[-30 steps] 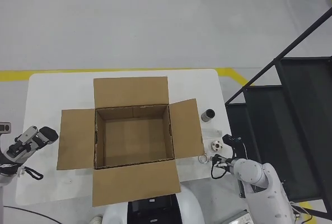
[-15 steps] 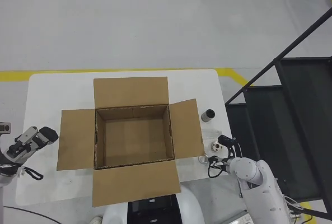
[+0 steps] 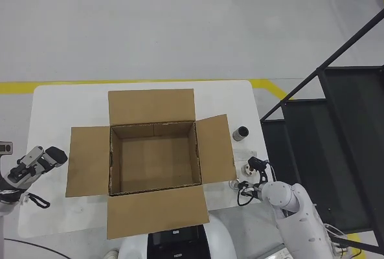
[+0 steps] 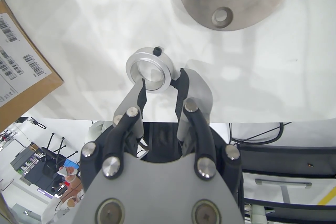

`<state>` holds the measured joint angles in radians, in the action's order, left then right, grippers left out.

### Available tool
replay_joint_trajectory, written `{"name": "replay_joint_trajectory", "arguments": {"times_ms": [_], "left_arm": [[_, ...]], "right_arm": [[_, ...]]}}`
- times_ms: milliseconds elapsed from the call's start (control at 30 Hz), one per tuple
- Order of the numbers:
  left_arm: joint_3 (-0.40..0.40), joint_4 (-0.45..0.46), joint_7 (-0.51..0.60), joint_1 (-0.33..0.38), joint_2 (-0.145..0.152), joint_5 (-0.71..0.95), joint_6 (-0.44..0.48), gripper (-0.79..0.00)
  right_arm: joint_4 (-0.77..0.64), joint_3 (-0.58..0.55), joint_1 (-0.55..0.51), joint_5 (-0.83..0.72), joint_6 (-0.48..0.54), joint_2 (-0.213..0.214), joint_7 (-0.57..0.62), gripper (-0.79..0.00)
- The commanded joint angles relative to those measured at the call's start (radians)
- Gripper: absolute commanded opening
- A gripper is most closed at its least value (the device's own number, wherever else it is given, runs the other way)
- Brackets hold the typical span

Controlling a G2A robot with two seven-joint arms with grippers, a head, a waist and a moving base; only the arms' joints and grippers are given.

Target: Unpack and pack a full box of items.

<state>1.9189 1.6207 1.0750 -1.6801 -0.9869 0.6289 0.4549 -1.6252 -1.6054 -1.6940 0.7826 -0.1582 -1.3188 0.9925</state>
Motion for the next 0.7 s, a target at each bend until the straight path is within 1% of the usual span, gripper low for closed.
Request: {"name": "replay_joint_trajectory", "arguments": {"times_ms": [0,100,167,267,300,333,500,667], "left_arm": [[0.000,0.000,0.000,0.000,0.000,0.000,0.000,0.000],[0.000,0.000,0.000,0.000,0.000,0.000,0.000,0.000],[0.000,0.000,0.000,0.000,0.000,0.000,0.000,0.000],[0.000,0.000,0.000,0.000,0.000,0.000,0.000,0.000],[0.000,0.000,0.000,0.000,0.000,0.000,0.000,0.000],[0.000,0.000,0.000,0.000,0.000,0.000,0.000,0.000],[0.000,0.000,0.000,0.000,0.000,0.000,0.000,0.000],[0.000,0.000,0.000,0.000,0.000,0.000,0.000,0.000]], "right_arm": [[0.005,0.002,0.002,-0.003,-0.003,0.001,-0.001,-0.517],[0.013,0.010,0.008,-0.006,-0.007,0.003,-0.004,-0.526],[0.020,0.016,0.014,-0.006,-0.011,0.005,-0.003,-0.554],[0.027,0.025,0.023,-0.003,-0.015,0.007,-0.001,-0.705],[0.028,0.026,0.024,-0.004,-0.015,0.008,-0.003,-0.770],[0.029,0.027,0.024,-0.006,-0.017,0.009,-0.005,-0.785],[-0.015,0.015,0.004,-0.020,-0.021,0.014,-0.025,-0.785],[-0.143,-0.042,-0.071,-0.070,-0.004,0.021,-0.066,-0.785]]}}
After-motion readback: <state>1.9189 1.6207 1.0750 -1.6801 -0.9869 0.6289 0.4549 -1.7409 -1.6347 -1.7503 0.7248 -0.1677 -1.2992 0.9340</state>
